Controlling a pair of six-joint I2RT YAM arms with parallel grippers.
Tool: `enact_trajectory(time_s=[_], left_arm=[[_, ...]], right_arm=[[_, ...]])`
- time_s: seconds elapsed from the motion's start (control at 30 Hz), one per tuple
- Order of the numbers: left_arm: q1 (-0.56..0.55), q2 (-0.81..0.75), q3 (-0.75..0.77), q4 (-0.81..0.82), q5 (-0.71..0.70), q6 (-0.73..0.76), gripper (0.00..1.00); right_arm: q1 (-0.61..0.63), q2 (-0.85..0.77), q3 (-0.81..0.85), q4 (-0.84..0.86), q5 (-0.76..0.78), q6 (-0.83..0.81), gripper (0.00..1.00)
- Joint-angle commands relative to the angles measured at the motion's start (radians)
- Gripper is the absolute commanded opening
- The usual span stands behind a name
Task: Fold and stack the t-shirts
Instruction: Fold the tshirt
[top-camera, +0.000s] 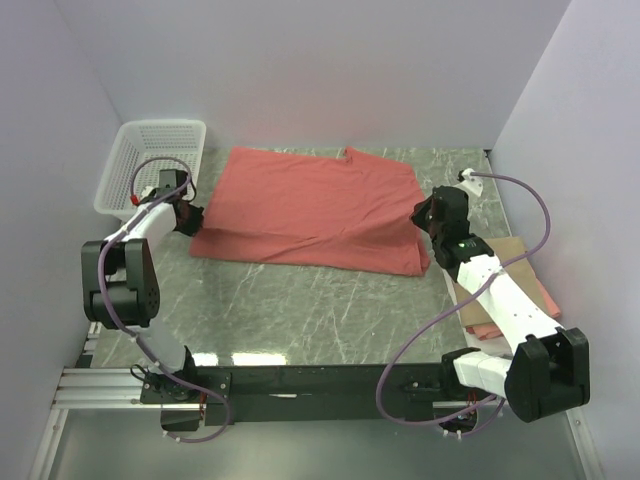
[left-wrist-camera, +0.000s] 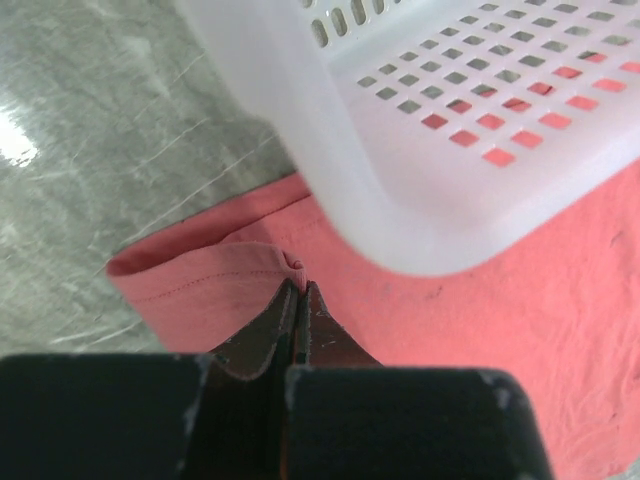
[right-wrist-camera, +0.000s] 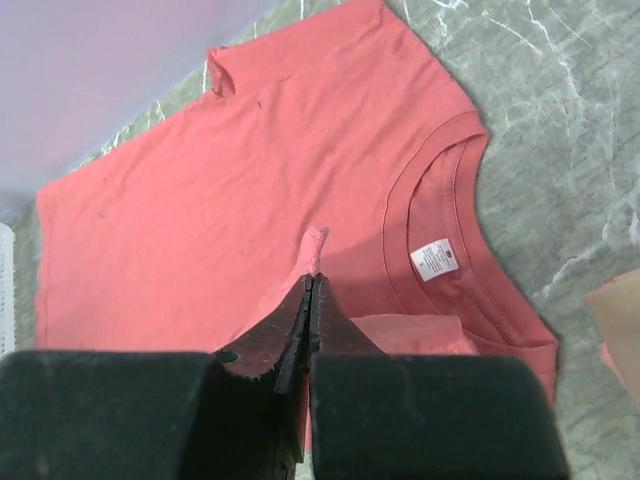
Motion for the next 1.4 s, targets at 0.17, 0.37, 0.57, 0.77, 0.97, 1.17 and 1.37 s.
enact_trajectory(time_s=[0.17, 0.37, 0.57, 0.77, 0.97, 1.17, 1.37], left_arm=[[-0.002, 0.063, 0.098, 0.004, -0.010, 0.009, 0.01], [-0.005, 0.092, 0.116, 0.021, 0.004, 0.018, 0.01], [-0.011, 0.120, 0.135, 0.036, 0.005, 0.036, 0.01], [-0.017, 0.138, 0.147, 0.044, 0.008, 0.043, 0.01], [-0.017, 0.154, 0.153, 0.047, 0.005, 0.043, 0.01], [-0.016, 0.157, 0.164, 0.038, -0.005, 0.043, 0.01], [-0.016, 0.138, 0.173, 0.033, -0.008, 0.044, 0.01]], right_arm=[[-0.032, 0.007, -0.002, 0.058, -0.014, -0.016, 0.00], [-0.035, 0.027, -0.003, 0.058, -0.023, -0.011, 0.00], [-0.038, 0.041, -0.011, 0.065, -0.029, -0.005, 0.00], [-0.041, 0.036, -0.028, 0.088, -0.027, -0.002, 0.00], [-0.045, 0.041, -0.033, 0.095, -0.032, -0.003, 0.00], [-0.053, 0.027, -0.039, 0.113, -0.038, -0.005, 0.00], [-0.058, 0.015, -0.016, 0.101, -0.038, -0.011, 0.00]])
